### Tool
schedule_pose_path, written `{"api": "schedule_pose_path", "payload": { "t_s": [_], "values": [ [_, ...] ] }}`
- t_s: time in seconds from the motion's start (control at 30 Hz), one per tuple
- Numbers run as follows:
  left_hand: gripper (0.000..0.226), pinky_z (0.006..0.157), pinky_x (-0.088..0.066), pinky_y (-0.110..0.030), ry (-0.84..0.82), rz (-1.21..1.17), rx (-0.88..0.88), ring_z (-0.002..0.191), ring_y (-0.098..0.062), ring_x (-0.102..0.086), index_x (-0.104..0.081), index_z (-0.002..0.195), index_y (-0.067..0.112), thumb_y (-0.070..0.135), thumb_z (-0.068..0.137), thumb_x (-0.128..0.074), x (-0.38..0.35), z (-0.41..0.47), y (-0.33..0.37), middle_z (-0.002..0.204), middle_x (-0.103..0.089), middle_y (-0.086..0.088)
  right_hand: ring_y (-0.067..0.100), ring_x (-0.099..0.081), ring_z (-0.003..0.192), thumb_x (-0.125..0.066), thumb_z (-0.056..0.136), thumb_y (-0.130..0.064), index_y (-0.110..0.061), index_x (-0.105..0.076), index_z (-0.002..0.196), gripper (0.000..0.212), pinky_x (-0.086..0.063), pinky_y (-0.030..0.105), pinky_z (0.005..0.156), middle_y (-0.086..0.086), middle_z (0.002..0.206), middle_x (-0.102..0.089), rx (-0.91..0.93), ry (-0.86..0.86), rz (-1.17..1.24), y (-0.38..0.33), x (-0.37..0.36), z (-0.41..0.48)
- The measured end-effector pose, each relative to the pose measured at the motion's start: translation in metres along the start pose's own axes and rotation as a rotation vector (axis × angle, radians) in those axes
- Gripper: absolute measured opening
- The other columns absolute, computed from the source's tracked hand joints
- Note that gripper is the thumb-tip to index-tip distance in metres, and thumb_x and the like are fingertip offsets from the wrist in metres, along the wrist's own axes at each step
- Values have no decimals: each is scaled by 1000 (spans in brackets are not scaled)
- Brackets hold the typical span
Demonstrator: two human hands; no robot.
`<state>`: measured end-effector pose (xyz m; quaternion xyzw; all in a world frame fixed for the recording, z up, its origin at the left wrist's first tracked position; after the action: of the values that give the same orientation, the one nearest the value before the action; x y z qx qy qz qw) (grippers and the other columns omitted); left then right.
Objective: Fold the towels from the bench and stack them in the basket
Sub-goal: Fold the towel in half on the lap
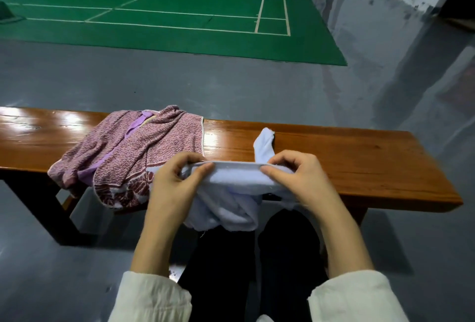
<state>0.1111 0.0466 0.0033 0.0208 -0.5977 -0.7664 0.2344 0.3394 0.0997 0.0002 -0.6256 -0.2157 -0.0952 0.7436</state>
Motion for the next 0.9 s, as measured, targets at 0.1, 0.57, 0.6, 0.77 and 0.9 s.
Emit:
{"api": "schedule_pose_path", "payload": {
  "t_s": [0.1,0.57,0.6,0.77,0.9],
  "values": [
    [10,75,-42,-17,89,113,-3,78,-6,-58,-66,80,17,13,80,-75,25,1,-7,80,-66,6,5,-58,76,-74,80,-23,-27,-69,69,13,-43,27,72,-10,75,-68,8,30,-22,2,10,3],
    [19,60,-38,-20,-114,125,-26,57,3,-45,-62,65,21,23,80,-74,-28,-6,11,60,-58,4,1,-55,74,-73,79,-27,-28,-71,69,11,-42,20,69,-12,70,-65,-56,-149,12,2,-18,-9],
    [19,59,-37,-18,-67,123,-6,56,4,-43,-62,66,19,20,81,-73,-19,-6,7,57,-55,8,3,-55,74,-71,79,-27,-30,-70,69,11,-43,21,67,-13,69,-63,-87,-127,-12,11,-15,-10],
    [20,57,-34,-14,138,175,115,56,0,-41,-61,70,9,18,85,-70,29,-6,-22,59,-54,5,9,-53,67,-71,75,-5,-20,-65,62,20,-41,26,64,-10,63,-60,-110,1,41,21,0,-12],
    [20,79,-37,-19,70,199,238,91,-11,-50,-57,109,19,19,89,-62,11,-9,-27,108,-51,-3,3,-51,62,-71,79,-2,-14,-64,68,18,-42,17,56,-1,68,-60,-107,80,318,9,-10,-12]
  ]
}}
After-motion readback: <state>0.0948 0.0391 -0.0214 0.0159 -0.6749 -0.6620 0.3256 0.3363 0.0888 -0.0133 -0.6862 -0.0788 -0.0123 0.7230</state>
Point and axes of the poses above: each hand's wrist, its own z-axis towards the middle knuckle, its own x-axis out of the back of the hand, y = z × x, the point moved 10 cm from there along z, towards the middle knuckle
